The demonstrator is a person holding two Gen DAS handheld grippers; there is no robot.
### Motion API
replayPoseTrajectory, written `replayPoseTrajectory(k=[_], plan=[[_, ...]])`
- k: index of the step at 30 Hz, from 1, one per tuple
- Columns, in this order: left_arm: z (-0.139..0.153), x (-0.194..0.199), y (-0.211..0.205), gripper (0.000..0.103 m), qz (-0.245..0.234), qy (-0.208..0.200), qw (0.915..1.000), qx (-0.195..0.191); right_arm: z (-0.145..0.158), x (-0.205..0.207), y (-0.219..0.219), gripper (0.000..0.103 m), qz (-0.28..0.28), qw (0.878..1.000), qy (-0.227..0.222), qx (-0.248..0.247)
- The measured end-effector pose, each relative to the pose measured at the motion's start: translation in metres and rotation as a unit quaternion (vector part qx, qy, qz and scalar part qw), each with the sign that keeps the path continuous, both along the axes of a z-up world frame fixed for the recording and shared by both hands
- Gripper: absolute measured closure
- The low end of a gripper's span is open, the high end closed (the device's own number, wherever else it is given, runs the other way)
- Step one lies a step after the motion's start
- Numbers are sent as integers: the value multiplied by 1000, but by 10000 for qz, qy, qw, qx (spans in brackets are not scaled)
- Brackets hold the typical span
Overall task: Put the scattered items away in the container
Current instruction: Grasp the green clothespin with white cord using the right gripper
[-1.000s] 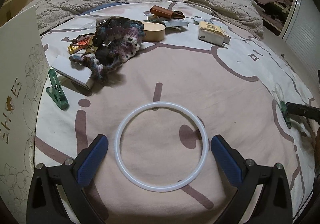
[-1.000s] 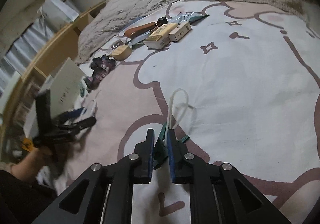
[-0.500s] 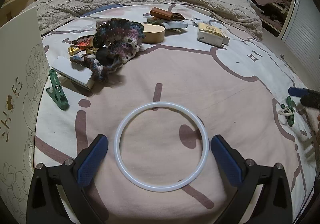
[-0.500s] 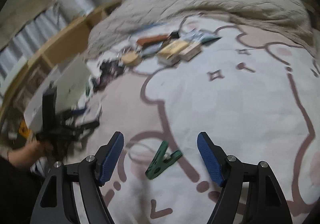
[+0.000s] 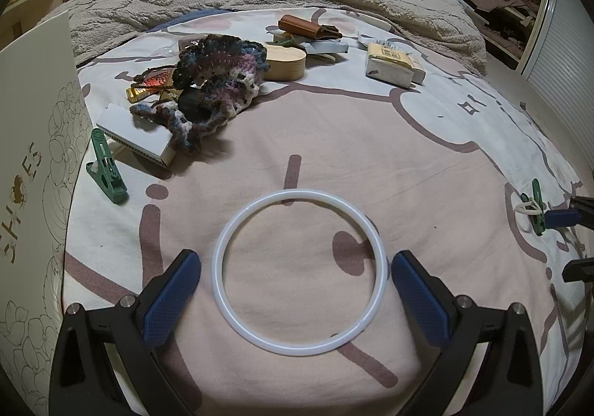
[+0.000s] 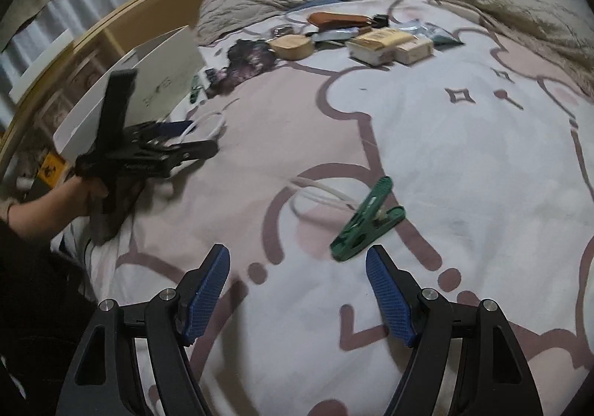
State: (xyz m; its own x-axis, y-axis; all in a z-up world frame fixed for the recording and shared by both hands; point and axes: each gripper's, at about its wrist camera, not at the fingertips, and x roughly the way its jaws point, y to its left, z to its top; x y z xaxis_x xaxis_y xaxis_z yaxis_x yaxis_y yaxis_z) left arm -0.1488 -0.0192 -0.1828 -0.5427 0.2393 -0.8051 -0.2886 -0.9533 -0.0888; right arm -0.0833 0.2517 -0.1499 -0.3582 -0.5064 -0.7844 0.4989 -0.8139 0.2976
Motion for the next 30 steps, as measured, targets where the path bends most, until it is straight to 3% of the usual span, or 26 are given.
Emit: replayPoseTrajectory(k=[11,20,23,28,30], plan=[[0,0,0,0,1,2,10000,6,4,-15,-21,27,70,9999,106,-64],[0,0,0,0,1,2,10000,-1,13,-49,2,27,-189,9995,193,-132],[0,0,-1,0,1,2,10000,3,13,-56,-1,27,-116,9996,193,-146],[0,0,-1,0,1,5,10000,6,21,-52,-21,27,348,9971,-15,-678],[0,0,-1,0,1,6,10000,3,16,-50,-32,27,361,9978,-100,-554]])
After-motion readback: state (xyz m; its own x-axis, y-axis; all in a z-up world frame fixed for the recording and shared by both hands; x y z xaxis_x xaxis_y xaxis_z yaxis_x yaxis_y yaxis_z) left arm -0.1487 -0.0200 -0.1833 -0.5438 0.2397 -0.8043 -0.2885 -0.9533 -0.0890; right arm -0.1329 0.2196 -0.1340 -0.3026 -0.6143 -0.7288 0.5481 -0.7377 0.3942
